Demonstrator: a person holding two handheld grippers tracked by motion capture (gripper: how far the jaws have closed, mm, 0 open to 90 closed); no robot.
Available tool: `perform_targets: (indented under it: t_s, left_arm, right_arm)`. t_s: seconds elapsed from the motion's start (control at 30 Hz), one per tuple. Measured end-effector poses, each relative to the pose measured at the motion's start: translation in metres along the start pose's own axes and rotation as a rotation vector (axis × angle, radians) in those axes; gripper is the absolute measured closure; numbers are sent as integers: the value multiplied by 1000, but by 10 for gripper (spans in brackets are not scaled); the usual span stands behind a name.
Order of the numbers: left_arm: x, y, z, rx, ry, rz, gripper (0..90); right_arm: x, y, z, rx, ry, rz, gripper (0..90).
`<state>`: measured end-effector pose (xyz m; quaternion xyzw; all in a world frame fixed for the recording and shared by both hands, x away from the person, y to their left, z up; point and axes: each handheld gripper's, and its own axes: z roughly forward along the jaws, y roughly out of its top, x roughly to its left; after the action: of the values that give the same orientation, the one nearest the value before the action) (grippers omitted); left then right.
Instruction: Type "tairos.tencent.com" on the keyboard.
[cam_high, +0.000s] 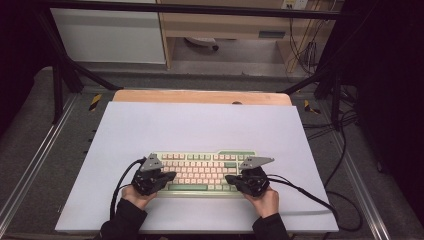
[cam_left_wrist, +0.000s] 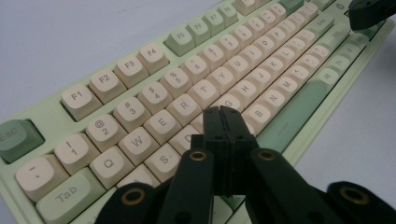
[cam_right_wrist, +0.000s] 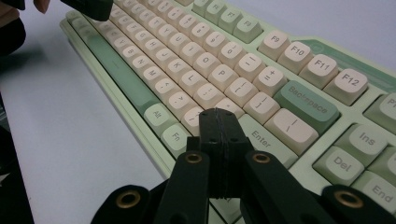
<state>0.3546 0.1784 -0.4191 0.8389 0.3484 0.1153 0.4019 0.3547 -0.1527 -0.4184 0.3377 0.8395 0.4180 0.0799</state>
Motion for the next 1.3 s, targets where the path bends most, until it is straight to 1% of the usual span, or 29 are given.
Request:
perform_targets:
  t_s: [0.33, 0.63, 0.73, 0.8, 0.93, 1.13, 1.3]
  left_arm:
    - [-2, -4, 6, 22, -3, 6, 894]
    - [-2, -5, 7, 17, -7, 7, 895]
    - [-3, -6, 9, 26, -6, 10, 895]
    - [-3, -7, 9, 22, -6, 12, 895]
    - [-4, -7, 6, 17, -9, 13, 896]
    - [-4, -6, -2, -2, -7, 20, 895]
    - [0, -7, -8, -21, 1, 6, 896]
  right_arm:
    - [0, 0, -1, -3, 0, 2, 900]
    - [0, 0, -1, -4, -1, 3, 900]
    - [0, 0, -2, -4, -1, 6, 900]
    - [0, 0, -1, -4, -4, 3, 900]
    - [0, 0, -1, -4, -4, 5, 900]
    - [0, 1, -2, -8, -3, 6, 900]
    - [0, 2, -4, -17, -3, 7, 900]
